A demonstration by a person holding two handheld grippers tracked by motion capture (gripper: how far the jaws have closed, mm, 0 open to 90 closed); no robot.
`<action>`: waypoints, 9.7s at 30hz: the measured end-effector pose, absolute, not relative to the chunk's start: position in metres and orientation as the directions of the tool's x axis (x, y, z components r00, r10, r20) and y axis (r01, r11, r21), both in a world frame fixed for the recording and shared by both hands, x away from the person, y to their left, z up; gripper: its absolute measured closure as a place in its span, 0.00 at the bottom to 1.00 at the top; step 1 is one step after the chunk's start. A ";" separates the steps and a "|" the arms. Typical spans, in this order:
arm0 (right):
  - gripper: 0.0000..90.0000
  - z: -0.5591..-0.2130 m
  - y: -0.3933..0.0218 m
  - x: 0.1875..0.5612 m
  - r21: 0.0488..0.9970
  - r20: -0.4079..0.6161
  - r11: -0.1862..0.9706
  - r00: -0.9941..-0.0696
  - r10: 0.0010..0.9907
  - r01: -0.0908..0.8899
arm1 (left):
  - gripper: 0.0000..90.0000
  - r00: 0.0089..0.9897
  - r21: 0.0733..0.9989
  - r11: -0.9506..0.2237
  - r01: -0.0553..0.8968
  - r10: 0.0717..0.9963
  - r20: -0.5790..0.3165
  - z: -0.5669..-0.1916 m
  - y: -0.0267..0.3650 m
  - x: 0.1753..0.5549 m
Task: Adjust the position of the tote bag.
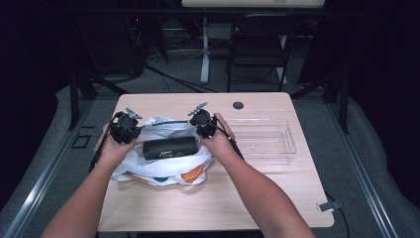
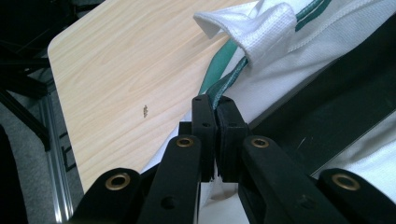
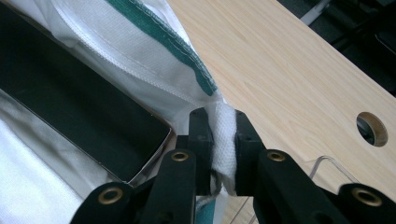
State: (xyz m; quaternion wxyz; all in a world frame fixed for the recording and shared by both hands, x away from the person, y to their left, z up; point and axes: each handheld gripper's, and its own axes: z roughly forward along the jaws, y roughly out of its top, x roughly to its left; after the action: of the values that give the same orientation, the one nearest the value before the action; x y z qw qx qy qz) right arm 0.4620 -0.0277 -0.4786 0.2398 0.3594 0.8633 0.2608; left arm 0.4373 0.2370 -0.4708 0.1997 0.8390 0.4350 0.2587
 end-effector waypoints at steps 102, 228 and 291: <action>0.90 -0.507 -0.028 0.487 0.540 -0.137 0.564 -0.596 0.791 0.624 | 0.72 0.541 0.538 -0.554 0.636 0.816 0.202 -0.483 0.270 0.427; 0.79 -0.484 -0.039 0.468 0.655 -0.122 0.527 -0.612 0.781 0.542 | 0.70 0.434 0.554 -0.388 0.737 0.899 0.052 -0.497 0.261 0.447; 0.62 -0.464 -0.068 0.399 0.714 -0.076 0.561 -0.749 0.658 0.419 | 0.54 0.801 0.429 -0.779 0.457 0.571 0.182 -0.446 0.222 0.430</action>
State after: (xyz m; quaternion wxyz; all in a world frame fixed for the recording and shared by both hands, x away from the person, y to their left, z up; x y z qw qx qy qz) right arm 0.3987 -0.0680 -0.4636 0.1698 0.3107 0.8669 0.3509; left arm 0.4297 0.2221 -0.4457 0.1852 0.9306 0.2762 0.1530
